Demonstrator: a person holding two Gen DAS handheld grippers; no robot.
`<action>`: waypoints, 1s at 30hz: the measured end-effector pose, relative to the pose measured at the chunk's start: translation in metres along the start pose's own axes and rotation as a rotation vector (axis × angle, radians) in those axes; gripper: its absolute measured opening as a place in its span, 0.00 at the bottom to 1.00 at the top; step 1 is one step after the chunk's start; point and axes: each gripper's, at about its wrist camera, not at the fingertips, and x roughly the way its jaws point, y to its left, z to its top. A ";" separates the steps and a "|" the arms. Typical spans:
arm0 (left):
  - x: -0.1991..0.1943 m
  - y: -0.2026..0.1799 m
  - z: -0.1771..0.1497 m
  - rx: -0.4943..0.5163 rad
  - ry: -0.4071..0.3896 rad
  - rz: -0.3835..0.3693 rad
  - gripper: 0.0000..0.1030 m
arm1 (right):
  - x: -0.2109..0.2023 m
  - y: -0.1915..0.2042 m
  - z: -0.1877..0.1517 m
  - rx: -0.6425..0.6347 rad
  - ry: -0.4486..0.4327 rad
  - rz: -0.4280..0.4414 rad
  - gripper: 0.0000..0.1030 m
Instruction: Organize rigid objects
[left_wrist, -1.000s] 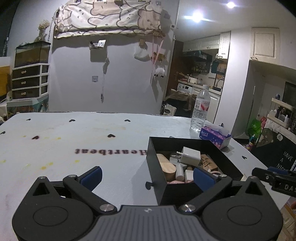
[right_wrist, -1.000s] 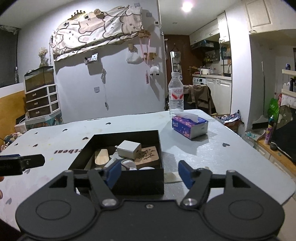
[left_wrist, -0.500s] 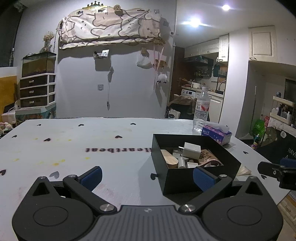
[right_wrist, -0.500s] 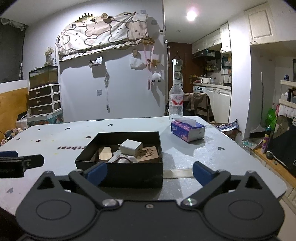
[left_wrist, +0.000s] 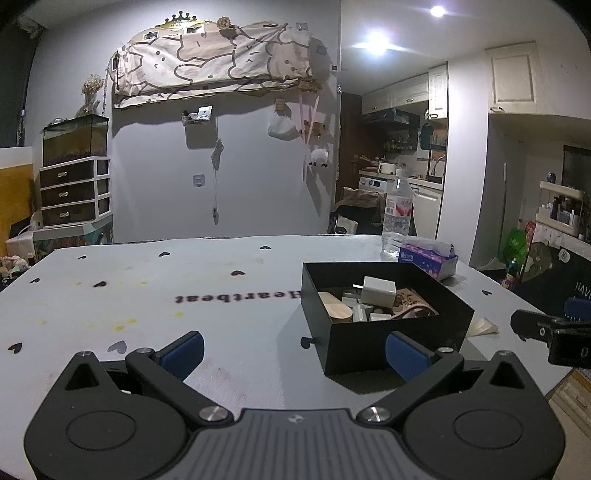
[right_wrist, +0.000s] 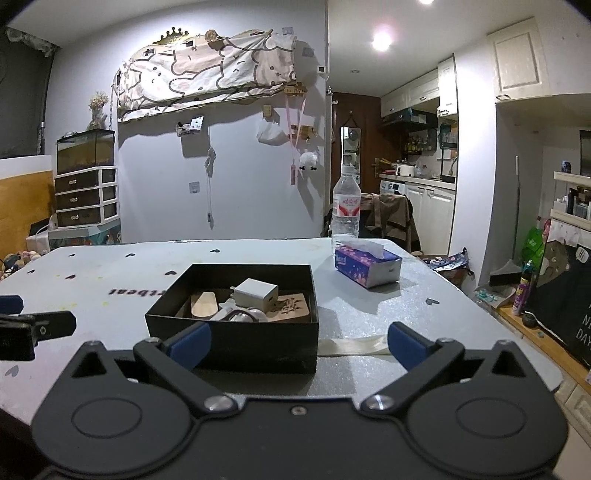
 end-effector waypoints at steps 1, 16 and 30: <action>0.000 0.000 0.000 0.000 0.001 0.002 1.00 | 0.000 0.000 0.000 -0.001 0.001 -0.001 1.00; -0.001 0.000 -0.001 0.000 0.003 0.007 1.00 | 0.000 -0.001 -0.002 0.002 0.004 -0.003 1.00; -0.001 0.000 -0.001 0.001 0.003 0.008 1.00 | 0.000 -0.002 -0.003 0.003 0.002 0.000 1.00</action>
